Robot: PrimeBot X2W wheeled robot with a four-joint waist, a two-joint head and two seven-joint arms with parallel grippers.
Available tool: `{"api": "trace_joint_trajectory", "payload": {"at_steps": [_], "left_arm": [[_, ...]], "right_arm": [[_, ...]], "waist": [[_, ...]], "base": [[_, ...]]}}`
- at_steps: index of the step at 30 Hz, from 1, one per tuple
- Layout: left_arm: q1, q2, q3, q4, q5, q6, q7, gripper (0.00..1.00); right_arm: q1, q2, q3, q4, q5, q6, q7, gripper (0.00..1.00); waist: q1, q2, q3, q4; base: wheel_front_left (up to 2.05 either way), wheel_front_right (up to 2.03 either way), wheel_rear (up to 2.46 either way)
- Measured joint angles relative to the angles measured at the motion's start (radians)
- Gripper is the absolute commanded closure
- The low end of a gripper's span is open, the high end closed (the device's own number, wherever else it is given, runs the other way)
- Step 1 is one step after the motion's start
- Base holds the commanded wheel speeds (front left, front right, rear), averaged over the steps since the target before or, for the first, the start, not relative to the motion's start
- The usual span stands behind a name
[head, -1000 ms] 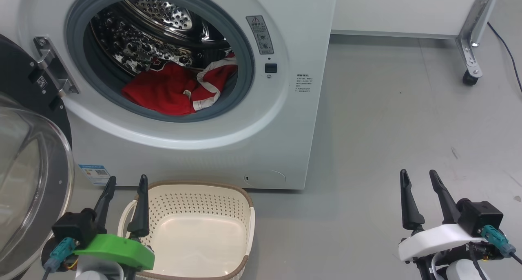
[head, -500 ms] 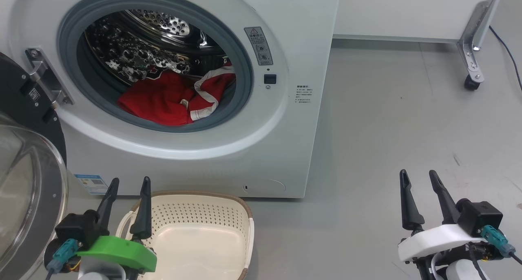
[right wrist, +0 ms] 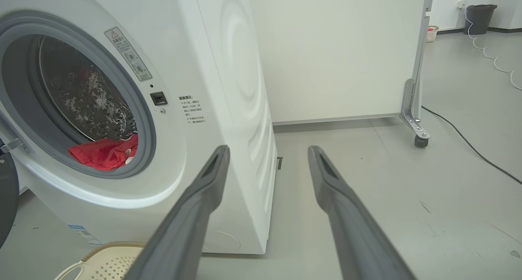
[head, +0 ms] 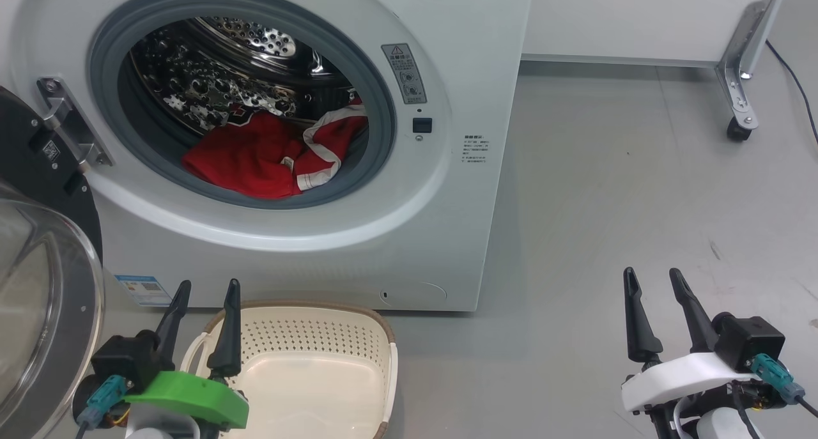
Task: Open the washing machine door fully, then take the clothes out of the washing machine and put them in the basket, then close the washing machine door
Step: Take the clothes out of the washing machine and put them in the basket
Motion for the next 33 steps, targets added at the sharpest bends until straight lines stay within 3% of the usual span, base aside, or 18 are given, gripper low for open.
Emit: {"api": "trace_joint_trajectory", "payload": {"at_steps": [24, 33], "left_arm": [[0.000, 0.002, 0.000, -0.012, 0.000, 0.000, 0.000, 0.00], [-0.010, 0.054, 0.032, -0.042, 0.010, 0.011, 0.023, 0.00]], "right_arm": [[0.000, 0.000, 0.003, -0.009, -0.003, 0.000, 0.000, 0.00], [-0.005, 0.007, 0.042, -0.040, -0.023, 0.000, 0.000, 0.00]], "waist": [[0.0000, 0.0000, 0.037, -0.008], [0.0000, 0.0000, 0.144, -0.048]], "base": [[0.00, 0.00, 0.00], [0.00, 0.00, 0.00]]}}
